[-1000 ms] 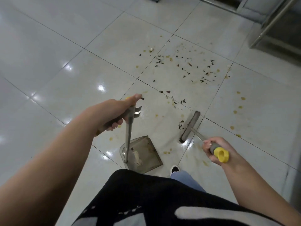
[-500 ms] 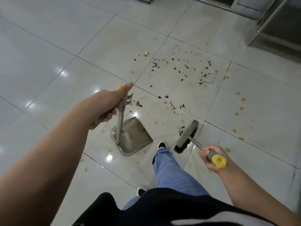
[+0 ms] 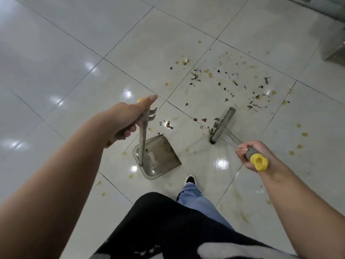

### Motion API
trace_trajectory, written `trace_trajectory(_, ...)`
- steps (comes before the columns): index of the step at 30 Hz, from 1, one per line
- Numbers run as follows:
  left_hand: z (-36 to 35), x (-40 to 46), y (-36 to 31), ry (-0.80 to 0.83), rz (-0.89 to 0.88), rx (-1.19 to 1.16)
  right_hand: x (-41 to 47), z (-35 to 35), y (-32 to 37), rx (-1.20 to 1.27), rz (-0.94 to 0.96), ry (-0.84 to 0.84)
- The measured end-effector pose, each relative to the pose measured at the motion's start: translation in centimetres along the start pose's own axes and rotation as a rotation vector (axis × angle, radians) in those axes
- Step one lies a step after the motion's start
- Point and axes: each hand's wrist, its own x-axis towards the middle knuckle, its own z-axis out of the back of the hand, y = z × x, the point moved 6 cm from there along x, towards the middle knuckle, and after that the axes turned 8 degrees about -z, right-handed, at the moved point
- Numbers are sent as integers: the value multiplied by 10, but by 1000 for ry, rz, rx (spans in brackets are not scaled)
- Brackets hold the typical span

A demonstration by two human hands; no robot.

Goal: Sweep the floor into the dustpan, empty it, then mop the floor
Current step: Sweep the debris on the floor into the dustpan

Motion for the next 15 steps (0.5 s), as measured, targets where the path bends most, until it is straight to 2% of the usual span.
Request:
trace_trajectory(8, 62, 9, 18, -37, -27, 17, -20, -43, -34, -187, -76, 16)
trace_trajectory(15, 131, 2, 57, -59, -77, 20, 9, -129, -96, -287, -197, 111)
